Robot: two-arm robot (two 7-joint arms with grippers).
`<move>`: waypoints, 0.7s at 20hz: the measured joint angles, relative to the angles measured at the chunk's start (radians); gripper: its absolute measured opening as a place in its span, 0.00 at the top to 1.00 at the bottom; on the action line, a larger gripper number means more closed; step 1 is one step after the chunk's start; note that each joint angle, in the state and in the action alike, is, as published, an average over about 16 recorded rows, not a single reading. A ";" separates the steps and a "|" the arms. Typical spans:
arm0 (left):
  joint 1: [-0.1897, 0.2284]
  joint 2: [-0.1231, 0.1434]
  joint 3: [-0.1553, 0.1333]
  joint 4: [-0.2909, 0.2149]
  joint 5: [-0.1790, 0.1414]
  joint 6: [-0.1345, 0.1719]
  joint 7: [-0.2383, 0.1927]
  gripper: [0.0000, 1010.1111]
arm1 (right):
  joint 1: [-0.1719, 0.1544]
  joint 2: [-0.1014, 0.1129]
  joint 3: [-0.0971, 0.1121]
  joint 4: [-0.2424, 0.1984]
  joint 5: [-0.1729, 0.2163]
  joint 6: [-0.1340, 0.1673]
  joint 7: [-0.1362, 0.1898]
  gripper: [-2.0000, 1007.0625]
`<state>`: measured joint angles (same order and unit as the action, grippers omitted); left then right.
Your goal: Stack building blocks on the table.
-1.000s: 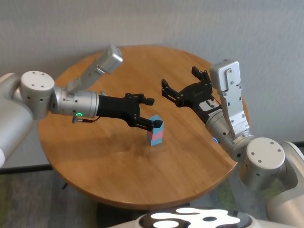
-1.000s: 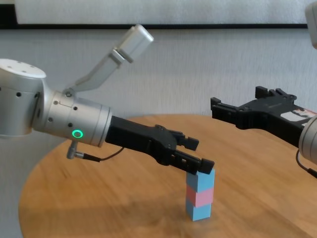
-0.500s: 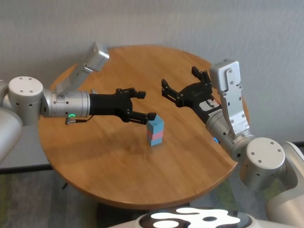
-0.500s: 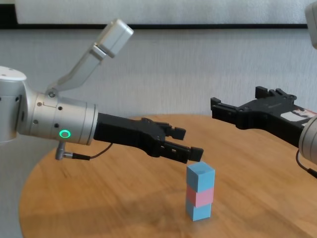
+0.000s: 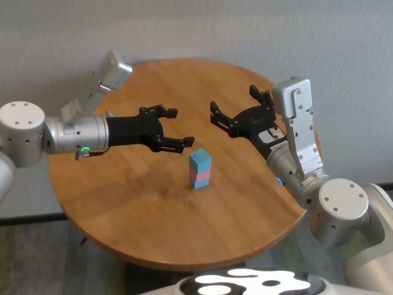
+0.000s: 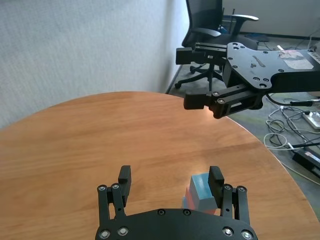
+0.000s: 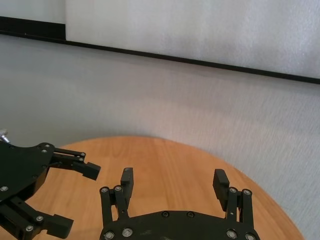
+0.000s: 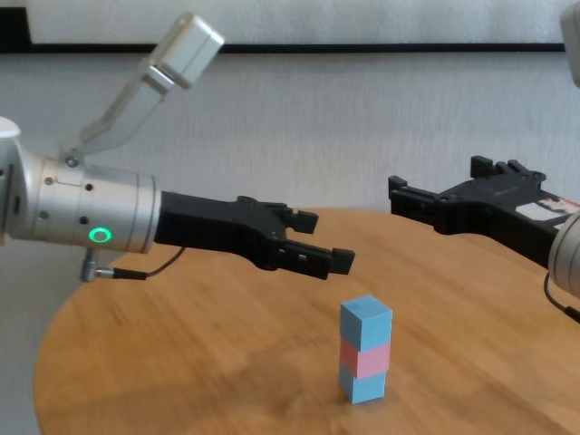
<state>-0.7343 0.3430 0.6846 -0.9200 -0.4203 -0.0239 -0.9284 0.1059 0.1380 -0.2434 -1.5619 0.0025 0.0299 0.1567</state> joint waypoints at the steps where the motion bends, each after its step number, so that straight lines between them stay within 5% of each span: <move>1: 0.011 0.009 -0.004 -0.021 0.000 0.005 0.019 0.01 | -0.001 -0.001 0.000 -0.002 -0.005 -0.004 -0.005 0.00; 7: 0.099 0.059 -0.045 -0.166 0.000 0.034 0.167 0.01 | -0.017 -0.009 0.003 -0.029 -0.039 -0.024 -0.033 0.00; 14: 0.205 0.085 -0.105 -0.303 0.016 0.038 0.339 0.01 | -0.038 -0.022 0.006 -0.071 -0.070 -0.022 -0.044 0.00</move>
<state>-0.5294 0.4279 0.5794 -1.2235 -0.4045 0.0145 -0.5891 0.0675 0.1163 -0.2371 -1.6328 -0.0672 0.0075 0.1126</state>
